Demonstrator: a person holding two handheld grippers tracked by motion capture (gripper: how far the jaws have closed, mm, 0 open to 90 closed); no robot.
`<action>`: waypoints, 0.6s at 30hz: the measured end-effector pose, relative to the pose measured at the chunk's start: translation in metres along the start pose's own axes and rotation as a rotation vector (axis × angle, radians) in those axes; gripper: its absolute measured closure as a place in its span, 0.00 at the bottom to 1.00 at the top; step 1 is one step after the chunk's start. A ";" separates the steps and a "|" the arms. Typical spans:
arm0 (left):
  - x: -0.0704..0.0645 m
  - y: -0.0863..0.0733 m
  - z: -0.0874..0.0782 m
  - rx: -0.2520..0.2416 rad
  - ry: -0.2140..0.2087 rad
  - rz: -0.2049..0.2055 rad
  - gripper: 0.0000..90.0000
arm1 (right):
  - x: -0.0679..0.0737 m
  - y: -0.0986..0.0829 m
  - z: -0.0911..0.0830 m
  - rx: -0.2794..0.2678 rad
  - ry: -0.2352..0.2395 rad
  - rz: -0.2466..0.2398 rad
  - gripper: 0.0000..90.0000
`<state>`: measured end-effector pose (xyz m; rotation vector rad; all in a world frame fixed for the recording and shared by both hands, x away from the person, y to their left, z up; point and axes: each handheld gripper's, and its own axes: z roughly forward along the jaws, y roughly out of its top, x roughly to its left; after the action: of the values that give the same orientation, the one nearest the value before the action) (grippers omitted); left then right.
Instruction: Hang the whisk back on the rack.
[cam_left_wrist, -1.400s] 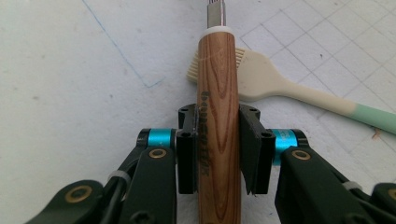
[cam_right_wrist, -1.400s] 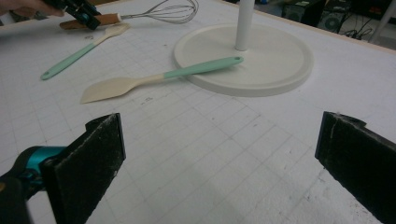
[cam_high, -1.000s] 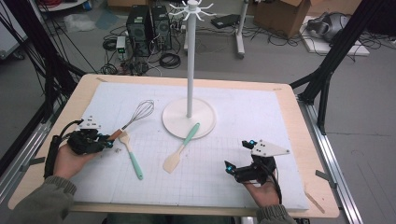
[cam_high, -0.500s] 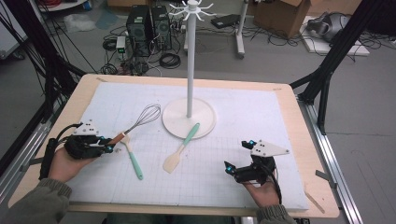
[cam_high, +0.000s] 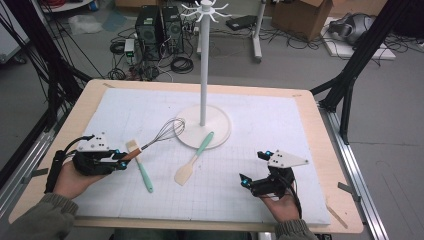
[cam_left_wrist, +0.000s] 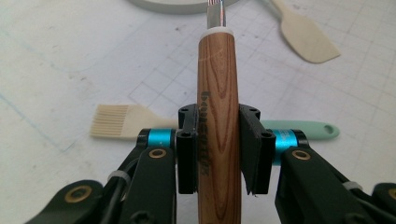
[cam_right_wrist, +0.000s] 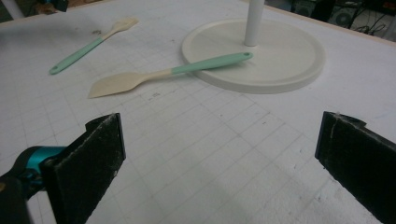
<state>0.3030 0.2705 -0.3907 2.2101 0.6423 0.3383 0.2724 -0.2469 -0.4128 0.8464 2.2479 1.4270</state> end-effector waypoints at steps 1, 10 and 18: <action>-0.001 0.001 0.001 -0.004 -0.004 0.001 0.78 | 0.000 0.000 0.000 0.003 -0.003 -0.006 0.00; -0.013 0.011 0.011 -0.010 -0.049 0.036 0.78 | -0.001 0.001 0.001 0.030 0.045 -0.010 0.04; -0.024 0.023 0.017 -0.017 -0.087 0.076 0.78 | 0.000 0.008 0.003 0.053 0.121 -0.024 0.06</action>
<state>0.2980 0.2334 -0.3849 2.2232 0.5080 0.2832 0.2768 -0.2425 -0.4065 0.7658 2.3863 1.4496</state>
